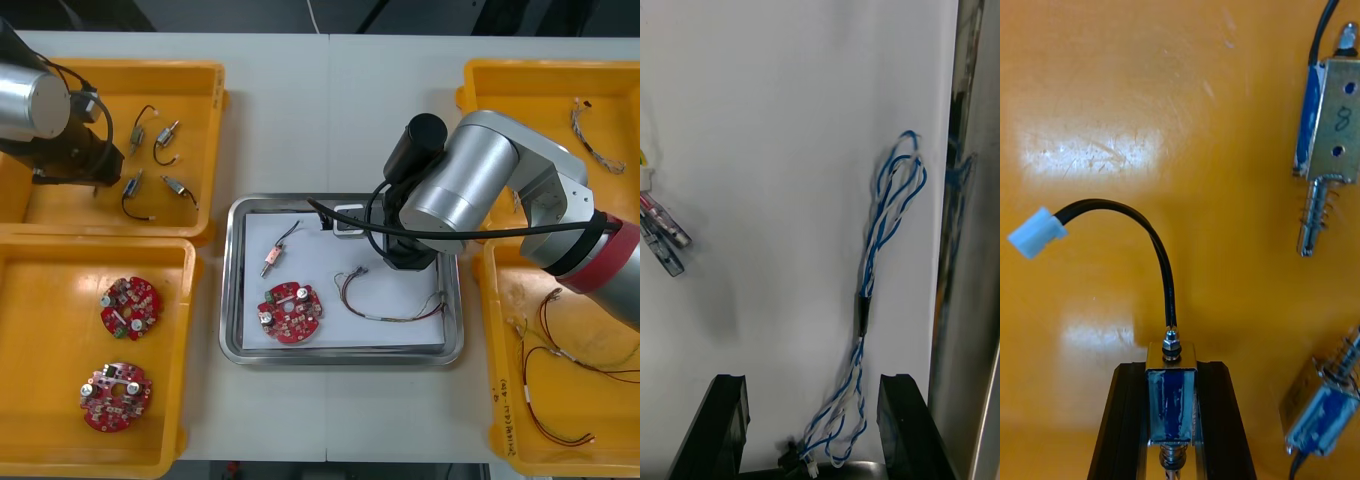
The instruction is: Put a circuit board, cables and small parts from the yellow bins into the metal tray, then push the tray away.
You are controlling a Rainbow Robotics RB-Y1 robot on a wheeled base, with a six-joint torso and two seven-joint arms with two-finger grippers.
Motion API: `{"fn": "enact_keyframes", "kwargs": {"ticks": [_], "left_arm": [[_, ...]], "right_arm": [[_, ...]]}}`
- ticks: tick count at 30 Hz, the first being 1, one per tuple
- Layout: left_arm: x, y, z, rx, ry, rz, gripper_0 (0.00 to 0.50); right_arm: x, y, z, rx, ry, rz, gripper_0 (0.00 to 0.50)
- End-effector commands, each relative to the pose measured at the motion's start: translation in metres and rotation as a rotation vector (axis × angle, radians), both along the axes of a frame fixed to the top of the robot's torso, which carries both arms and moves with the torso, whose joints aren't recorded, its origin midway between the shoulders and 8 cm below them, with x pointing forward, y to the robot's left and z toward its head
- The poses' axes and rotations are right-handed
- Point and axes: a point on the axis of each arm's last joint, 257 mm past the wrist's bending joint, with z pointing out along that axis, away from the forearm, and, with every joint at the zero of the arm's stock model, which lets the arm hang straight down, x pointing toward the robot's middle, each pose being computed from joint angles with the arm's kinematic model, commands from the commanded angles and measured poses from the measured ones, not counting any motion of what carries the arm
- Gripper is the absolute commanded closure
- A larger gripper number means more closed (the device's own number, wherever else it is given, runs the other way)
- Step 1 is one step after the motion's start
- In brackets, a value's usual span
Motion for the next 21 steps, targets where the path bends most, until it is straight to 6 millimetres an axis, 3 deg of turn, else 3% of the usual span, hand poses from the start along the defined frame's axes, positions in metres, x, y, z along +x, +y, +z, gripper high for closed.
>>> {"fn": "enact_keyframes", "kwargs": {"ticks": [1,12,17,21], "left_arm": [[-0.008,0.018,0.036,0.077,-0.006,-0.083,0.5],[-0.04,-0.003,0.066,0.085,0.059,-0.108,0.5],[-0.053,-0.014,0.076,0.103,0.078,-0.127,0.5],[-0.063,-0.022,0.083,0.115,0.093,-0.135,0.5]], "right_arm": [[-0.006,0.012,0.008,-0.017,-0.029,0.054,0.0],[-0.01,0.016,0.026,-0.039,-0.048,0.03,0.0],[-0.02,0.01,0.044,0.016,-0.048,-0.012,0.0],[-0.034,-0.008,0.055,0.032,-0.041,-0.052,0.0]]}}
